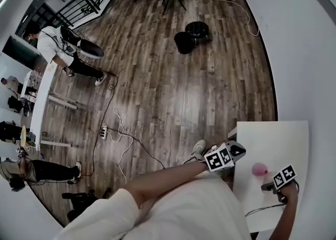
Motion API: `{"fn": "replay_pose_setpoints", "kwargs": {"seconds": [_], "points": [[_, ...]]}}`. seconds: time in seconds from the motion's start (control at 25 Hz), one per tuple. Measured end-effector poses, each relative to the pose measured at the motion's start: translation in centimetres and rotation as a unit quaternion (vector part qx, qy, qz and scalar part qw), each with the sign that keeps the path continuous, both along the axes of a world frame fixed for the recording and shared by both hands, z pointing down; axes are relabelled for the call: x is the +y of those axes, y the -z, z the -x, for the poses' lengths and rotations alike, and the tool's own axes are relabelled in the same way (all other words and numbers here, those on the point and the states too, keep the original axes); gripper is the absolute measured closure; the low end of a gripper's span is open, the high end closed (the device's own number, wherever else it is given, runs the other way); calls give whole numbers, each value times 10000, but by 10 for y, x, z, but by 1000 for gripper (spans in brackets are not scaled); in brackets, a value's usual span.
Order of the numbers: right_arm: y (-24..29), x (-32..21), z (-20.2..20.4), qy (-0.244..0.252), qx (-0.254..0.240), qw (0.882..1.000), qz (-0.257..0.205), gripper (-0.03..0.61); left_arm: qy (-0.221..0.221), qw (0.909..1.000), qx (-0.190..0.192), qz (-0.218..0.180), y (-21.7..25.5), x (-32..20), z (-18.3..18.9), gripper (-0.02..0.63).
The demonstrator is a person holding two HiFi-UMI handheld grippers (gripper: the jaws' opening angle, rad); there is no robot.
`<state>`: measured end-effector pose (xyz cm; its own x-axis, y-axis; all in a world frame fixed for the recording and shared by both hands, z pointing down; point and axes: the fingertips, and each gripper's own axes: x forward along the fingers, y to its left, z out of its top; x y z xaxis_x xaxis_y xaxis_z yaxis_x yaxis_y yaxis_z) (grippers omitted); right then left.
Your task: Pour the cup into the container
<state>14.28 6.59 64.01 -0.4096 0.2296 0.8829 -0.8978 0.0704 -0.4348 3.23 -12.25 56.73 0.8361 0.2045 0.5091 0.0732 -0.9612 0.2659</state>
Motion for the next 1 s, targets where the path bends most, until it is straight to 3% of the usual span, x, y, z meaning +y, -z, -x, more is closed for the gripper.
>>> {"fn": "replay_pose_setpoints", "kwargs": {"seconds": [0.2,0.48,0.64,0.84,1.0], "points": [[13,-11,-2,-585,164,9884,-1395,213,442,9989,129,-120,22,2,4,603],[20,-28,3,-1262,349,9522,-2761,213,918,9940,449,-386,49,2,8,603],[36,-45,6,-1413,526,9211,-3589,212,1120,9901,615,-573,67,3,11,603],[70,-72,14,-1478,752,8699,-4645,212,1377,9836,844,-803,91,2,18,603],[88,-88,23,-1524,843,8352,-5216,212,1480,9798,958,-940,104,2,21,603]]}}
